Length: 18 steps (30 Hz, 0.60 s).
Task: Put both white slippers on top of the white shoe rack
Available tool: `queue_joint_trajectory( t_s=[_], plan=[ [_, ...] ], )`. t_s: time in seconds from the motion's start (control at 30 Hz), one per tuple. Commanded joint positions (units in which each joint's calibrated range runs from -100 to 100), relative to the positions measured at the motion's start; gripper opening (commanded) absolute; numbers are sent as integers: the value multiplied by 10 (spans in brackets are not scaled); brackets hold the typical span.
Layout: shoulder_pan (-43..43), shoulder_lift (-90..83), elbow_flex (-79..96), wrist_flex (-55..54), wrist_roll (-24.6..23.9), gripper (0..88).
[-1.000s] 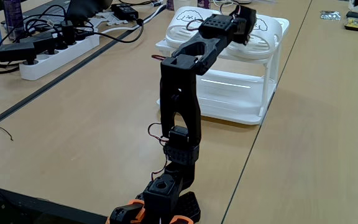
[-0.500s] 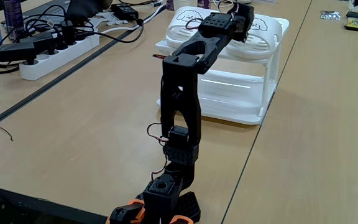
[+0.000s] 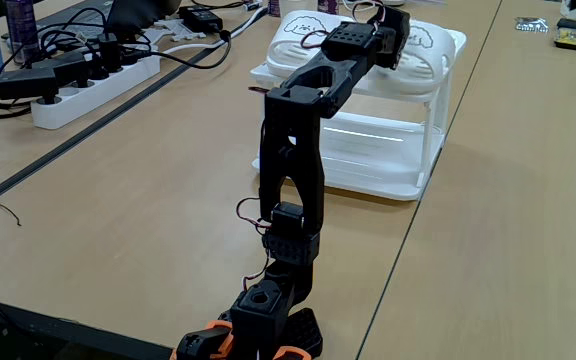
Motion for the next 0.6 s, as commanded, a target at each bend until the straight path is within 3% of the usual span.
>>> queue_joint_trajectory(
  t_s=[0.0,0.57],
  plan=[
    [0,-10,-43,-12,4,6],
    [-32,-9,-122,-10,4,8]
  ],
)
